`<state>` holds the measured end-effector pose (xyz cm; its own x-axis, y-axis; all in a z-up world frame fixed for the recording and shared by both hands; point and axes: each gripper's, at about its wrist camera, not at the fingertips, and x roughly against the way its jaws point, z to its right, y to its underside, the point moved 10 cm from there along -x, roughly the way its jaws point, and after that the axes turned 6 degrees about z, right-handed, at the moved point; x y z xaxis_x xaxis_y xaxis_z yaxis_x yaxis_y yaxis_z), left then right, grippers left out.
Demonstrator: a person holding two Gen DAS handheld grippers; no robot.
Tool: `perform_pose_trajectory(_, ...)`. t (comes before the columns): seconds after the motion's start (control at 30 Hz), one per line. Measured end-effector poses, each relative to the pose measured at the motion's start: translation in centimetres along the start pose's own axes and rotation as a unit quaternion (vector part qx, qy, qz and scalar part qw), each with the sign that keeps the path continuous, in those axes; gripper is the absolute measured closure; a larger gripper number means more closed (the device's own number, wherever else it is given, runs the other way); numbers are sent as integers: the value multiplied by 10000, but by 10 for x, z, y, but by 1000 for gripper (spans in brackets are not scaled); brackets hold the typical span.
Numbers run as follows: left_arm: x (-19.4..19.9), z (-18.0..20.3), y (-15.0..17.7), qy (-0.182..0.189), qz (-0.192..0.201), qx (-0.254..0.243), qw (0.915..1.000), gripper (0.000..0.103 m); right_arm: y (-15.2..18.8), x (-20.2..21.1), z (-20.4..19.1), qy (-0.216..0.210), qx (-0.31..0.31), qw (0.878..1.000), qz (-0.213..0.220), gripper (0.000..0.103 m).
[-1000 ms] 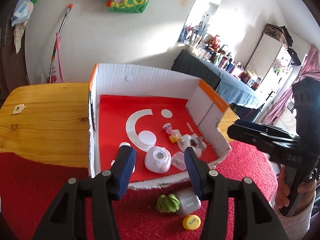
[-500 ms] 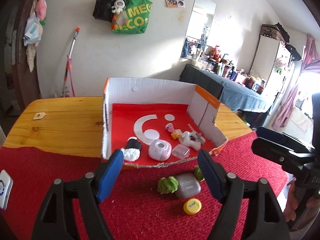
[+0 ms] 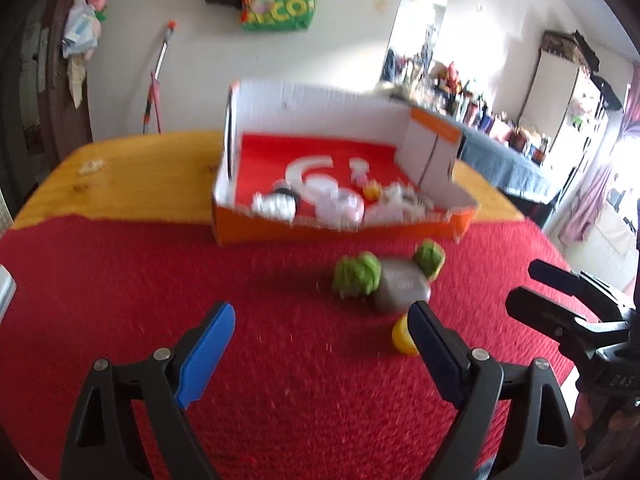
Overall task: Organize objects
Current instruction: 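Lift both tools out of the box back over the mat, then move left tool to the green fuzzy ball while right tool moves to the yellow round lid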
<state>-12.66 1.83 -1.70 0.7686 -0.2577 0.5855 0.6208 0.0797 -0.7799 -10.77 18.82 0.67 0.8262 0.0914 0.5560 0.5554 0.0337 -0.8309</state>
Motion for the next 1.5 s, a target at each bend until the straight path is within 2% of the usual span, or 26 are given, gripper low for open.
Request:
perform_pose_trajectory(0.17,-13,-8,19,-80,-299,74,9995,13,22,-14,1,-55,-123,9994,-305,14)
perform_pose_trajectory(0.5,-15,-20,17,-182,-318,46,9993,13,28,-24,-6,-118,-48,9987,-488,14)
perform_pose_trajectory(0.7,-14,-34,12,-316,-281,-12,9991,12,38,-39,-19,-236,177,9960,-841,14)
perform_pose_trajectory(1.03,-22,-39,17,-253,-436,5,9987,11,40,-63,-34,243,864,9900,-1090,14)
perform_pose_trajectory(1.17,-24,-37,19,-216,-486,-76,9986,11,34,-61,-18,471,777,9905,-1032,14)
perform_pose_trajectory(1.33,-30,-32,18,-183,-510,-198,9983,10,24,-51,29,764,249,9926,-909,14)
perform_pose_trajectory(1.4,-33,-28,17,-158,-521,-252,9982,10,21,-47,44,766,57,9932,-873,14)
perform_pose_trajectory(1.5,-38,-19,13,-61,-547,-337,9979,10,18,-44,48,670,121,9945,-800,14)
